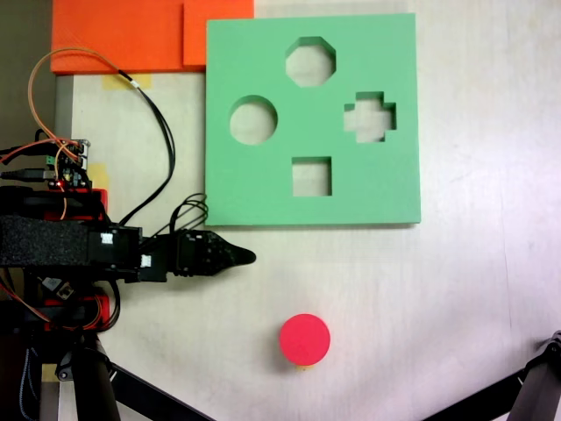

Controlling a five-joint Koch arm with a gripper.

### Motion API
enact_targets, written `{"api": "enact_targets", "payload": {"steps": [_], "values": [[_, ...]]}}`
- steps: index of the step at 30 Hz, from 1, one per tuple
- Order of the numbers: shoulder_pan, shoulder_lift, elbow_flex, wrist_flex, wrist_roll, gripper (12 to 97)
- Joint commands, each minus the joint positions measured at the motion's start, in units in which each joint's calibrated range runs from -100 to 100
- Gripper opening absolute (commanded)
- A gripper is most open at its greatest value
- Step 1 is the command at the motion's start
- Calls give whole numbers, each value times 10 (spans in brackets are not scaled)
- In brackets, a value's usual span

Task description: Put the cylinder block into the corresponding hole

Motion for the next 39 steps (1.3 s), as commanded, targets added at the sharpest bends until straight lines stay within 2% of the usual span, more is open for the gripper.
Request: {"api": "enact_targets", "payload": {"steps": [1, 24, 34, 39], "values": [[-3, -4, -12, -43, 1, 506], [-10, -4, -12, -38, 8, 494], [-45, -4, -12, 332, 312, 481], [-50, -4, -12, 430, 439, 494]]}}
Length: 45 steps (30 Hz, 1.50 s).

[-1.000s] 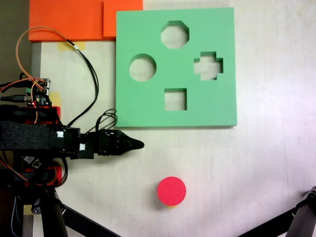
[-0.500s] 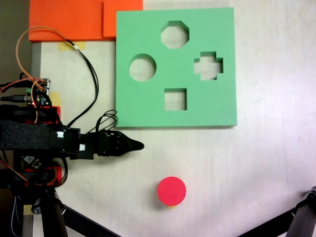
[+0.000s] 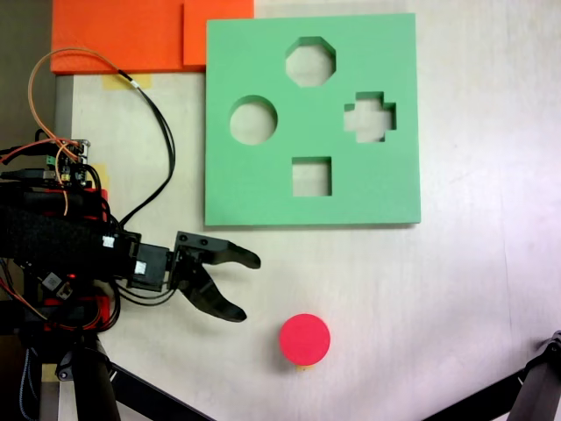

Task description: Put the cylinder block into the corresponding hole

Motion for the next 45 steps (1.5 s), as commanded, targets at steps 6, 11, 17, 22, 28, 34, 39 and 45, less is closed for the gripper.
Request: {"api": "enact_targets", "payload": {"steps": [6, 11, 17, 22, 28, 34, 39, 45], "values": [[-2, -5, -11, 105, 85, 497], [-4, -5, 0, 121, 89, 669], [-15, 14, 36, 156, 87, 849], [-31, 345, 61, 418, 91, 849], [-41, 531, 128, 483, 98, 849], [-47, 707, 214, 506, 105, 848], [-48, 826, 273, 533, 106, 848], [-48, 916, 332, 534, 106, 848]]}}
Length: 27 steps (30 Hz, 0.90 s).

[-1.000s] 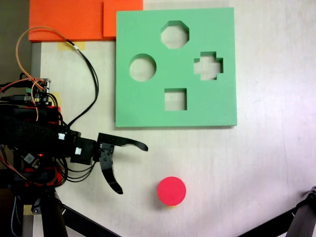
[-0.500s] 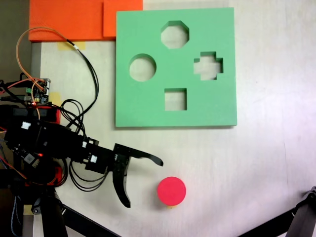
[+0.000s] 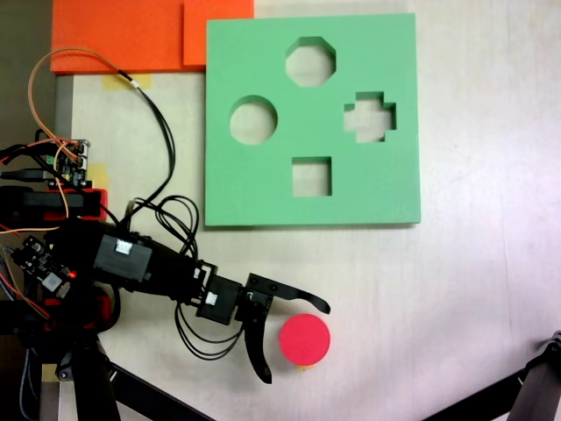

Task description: Put the cylinder block into the corresponding hole

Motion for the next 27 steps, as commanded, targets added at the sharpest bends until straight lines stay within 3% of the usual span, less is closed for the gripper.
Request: {"api": "enact_targets", "payload": {"steps": [1, 24, 25, 27], "values": [[0, 18, 30, 69, 3, 848], [3, 130, 125, 84, 4, 837], [3, 130, 125, 84, 4, 809], [3, 131, 125, 85, 4, 566]]}}
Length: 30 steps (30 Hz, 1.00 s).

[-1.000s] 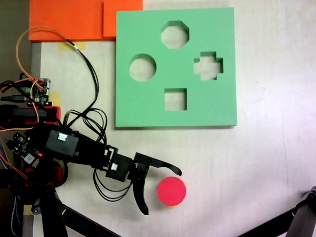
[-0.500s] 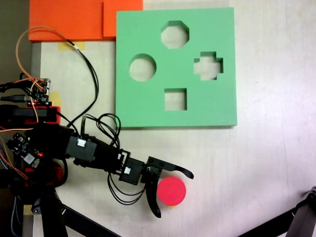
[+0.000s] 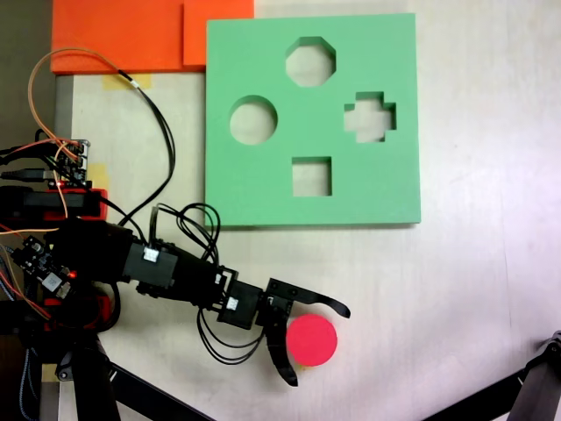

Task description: Put the cylinder block into the corresponding hole

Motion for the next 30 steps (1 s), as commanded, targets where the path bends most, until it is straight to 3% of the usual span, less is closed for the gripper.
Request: {"api": "enact_targets", "payload": {"steps": [1, 8, 15, 18, 22, 30], "values": [[0, 0, 18, 72, 3, 509], [1, 0, 17, 72, 3, 441], [1, -2, 16, 72, 4, 441], [0, -2, 6, 72, 8, 389], [-1, -14, -7, 80, 10, 384], [1, -174, -60, 74, 12, 383]]}}
